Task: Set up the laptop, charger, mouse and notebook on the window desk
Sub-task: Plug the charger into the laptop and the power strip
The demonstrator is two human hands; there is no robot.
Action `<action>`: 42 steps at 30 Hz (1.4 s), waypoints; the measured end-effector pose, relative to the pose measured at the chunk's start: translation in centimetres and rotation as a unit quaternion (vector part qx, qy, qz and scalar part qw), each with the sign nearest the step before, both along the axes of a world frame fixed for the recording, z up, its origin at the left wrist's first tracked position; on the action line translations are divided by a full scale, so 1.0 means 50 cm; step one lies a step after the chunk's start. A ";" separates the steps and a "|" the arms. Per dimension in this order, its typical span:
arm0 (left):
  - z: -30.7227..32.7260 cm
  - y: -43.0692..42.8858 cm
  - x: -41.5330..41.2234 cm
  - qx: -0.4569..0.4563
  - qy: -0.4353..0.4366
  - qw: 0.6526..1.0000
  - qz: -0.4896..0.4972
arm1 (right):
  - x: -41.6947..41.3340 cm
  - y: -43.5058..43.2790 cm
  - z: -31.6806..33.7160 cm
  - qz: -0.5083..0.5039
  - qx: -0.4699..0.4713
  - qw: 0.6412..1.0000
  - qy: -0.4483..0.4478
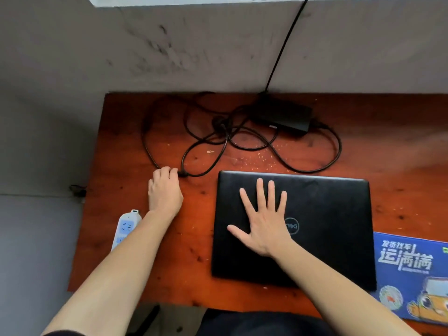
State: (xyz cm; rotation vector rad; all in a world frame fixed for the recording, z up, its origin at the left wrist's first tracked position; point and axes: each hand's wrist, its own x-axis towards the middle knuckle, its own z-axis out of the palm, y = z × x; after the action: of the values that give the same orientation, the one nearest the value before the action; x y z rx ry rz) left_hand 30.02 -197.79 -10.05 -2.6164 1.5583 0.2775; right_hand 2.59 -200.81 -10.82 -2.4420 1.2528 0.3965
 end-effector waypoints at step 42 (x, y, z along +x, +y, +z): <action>0.020 -0.026 -0.125 -0.080 0.079 0.992 -0.056 | 0.003 -0.012 -0.001 0.029 0.044 0.999 0.002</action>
State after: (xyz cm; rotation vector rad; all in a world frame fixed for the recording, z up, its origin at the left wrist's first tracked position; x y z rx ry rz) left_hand 23.75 -199.08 -9.04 -2.6692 1.8432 0.3734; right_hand 2.72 -201.41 -10.85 -2.4077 1.1437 0.4618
